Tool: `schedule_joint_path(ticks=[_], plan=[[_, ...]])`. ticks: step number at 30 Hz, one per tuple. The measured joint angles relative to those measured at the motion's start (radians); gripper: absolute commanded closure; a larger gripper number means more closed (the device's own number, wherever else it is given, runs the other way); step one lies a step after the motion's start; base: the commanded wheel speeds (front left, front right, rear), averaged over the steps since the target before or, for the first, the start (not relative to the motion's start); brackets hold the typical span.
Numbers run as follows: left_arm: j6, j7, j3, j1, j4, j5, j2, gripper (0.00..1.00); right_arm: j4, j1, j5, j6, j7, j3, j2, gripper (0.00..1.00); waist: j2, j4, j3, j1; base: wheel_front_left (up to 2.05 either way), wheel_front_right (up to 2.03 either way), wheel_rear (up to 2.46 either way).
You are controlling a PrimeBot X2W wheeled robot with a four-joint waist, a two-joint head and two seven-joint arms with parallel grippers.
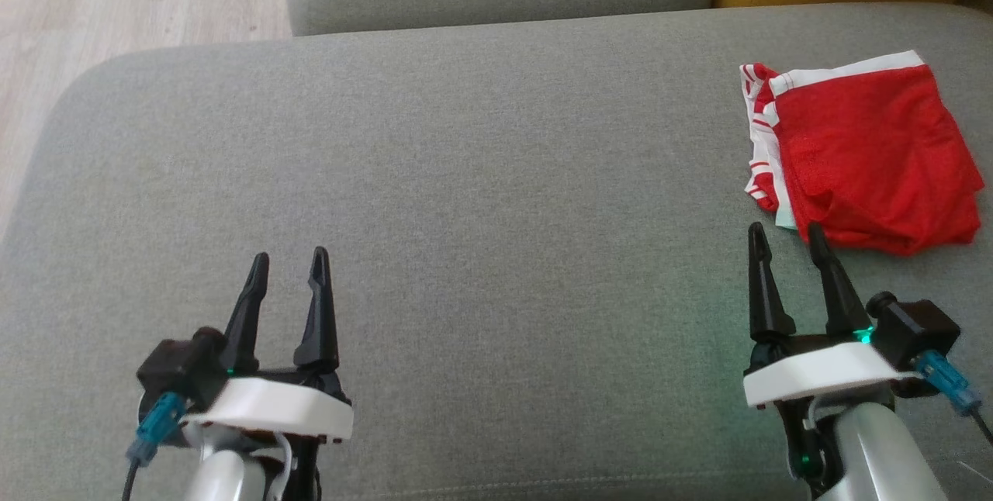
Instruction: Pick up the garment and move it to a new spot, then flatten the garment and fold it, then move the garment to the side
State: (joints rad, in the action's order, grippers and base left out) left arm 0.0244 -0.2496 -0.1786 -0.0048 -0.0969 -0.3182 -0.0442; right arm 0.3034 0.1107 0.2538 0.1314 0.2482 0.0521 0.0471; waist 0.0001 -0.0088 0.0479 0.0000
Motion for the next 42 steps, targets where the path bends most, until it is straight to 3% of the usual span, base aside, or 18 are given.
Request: schedule_joint_path(ticks=[17, 18, 24, 42], plan=[[-0.003, 0.000, 0.003, 0.003, -0.020, -0.038, 0.000, 0.00, -0.004, 0.000, 0.000, 0.000, 0.002, 0.004, 0.000, 0.00, 0.0000, -0.003, -0.005, 0.0000, 0.00, 0.00, 0.00], [-0.004, 0.002, 0.001, 0.003, -0.033, -0.038, 0.001, 1.00, 0.007, -0.001, 0.000, 0.000, 0.002, 0.005, -0.001, 1.00, 0.0000, -0.003, -0.006, 0.0000, 0.00, 0.00, 0.00], [-0.004, 0.006, -0.004, 0.050, -0.109, -0.044, 0.002, 1.00, 0.079, -0.051, 0.007, 0.000, -0.002, 0.006, -0.002, 1.00, 0.0000, -0.003, -0.006, 0.0000, 0.00, 0.00, 0.00], [-0.023, 0.048, 0.012, 0.056, -0.124, -0.244, 0.001, 1.00, 0.068, -0.059, 0.216, 0.000, -0.051, -0.011, -0.002, 1.00, 0.0000, -0.001, -0.012, 0.0000, 0.00, 0.00, 0.00]])
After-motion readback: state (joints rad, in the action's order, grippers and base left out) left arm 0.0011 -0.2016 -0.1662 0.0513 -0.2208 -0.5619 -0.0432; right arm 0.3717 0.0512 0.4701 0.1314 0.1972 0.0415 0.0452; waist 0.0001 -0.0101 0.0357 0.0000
